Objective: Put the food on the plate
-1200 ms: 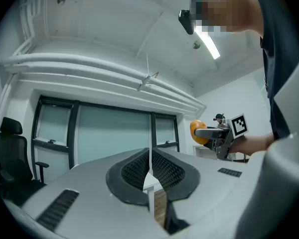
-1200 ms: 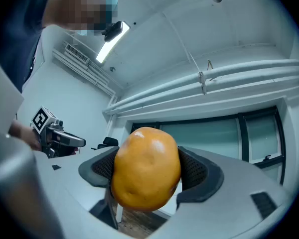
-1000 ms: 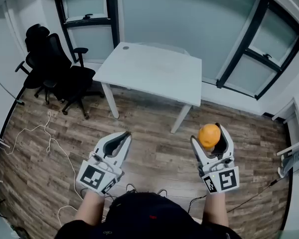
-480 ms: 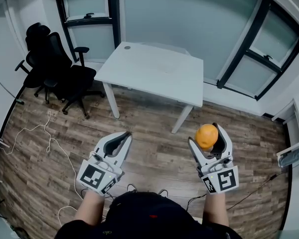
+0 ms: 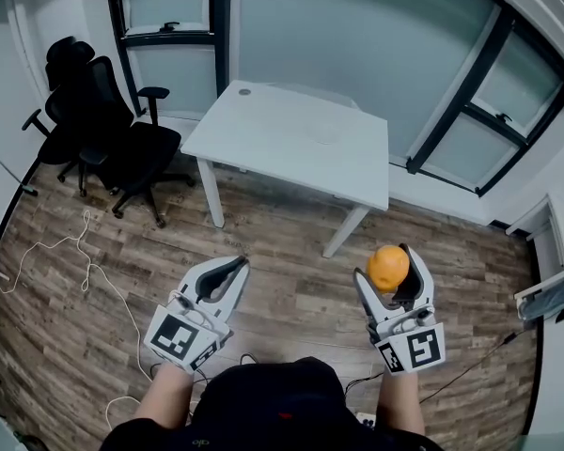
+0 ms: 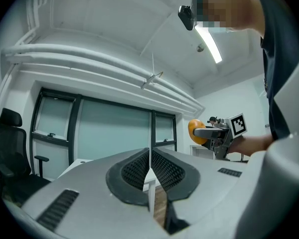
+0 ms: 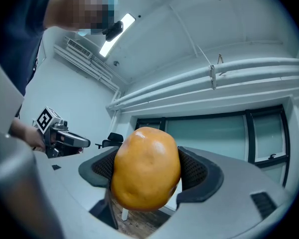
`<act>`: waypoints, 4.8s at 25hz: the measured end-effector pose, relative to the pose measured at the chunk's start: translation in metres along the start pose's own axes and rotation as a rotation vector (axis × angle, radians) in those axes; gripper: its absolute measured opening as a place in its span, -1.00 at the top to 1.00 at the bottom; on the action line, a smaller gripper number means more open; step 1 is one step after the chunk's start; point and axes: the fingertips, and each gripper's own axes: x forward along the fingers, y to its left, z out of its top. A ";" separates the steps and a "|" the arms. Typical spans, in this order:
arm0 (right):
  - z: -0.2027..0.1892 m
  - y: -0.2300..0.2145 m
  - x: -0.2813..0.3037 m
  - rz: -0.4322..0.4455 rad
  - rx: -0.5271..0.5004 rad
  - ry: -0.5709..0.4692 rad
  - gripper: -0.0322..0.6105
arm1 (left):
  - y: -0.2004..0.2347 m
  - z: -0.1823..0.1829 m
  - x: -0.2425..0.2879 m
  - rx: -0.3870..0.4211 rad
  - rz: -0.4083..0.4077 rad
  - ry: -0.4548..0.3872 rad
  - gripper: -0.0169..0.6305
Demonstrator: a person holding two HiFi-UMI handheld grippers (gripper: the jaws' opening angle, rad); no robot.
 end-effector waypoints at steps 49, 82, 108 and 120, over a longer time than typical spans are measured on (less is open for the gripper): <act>-0.145 -0.336 0.239 0.074 0.092 0.017 -0.28 | 0.128 -0.016 0.395 0.033 0.096 0.078 0.84; -0.238 -0.346 0.557 -0.032 0.036 0.212 -0.28 | 0.441 -0.064 0.549 -0.055 -0.089 0.122 0.84; -0.584 -0.387 0.650 0.063 0.191 0.753 -0.28 | 0.478 -0.151 0.594 -0.182 0.032 0.292 0.84; -0.624 -0.373 0.659 0.121 0.196 0.839 -0.28 | 0.475 -0.166 0.588 -0.188 0.086 0.327 0.84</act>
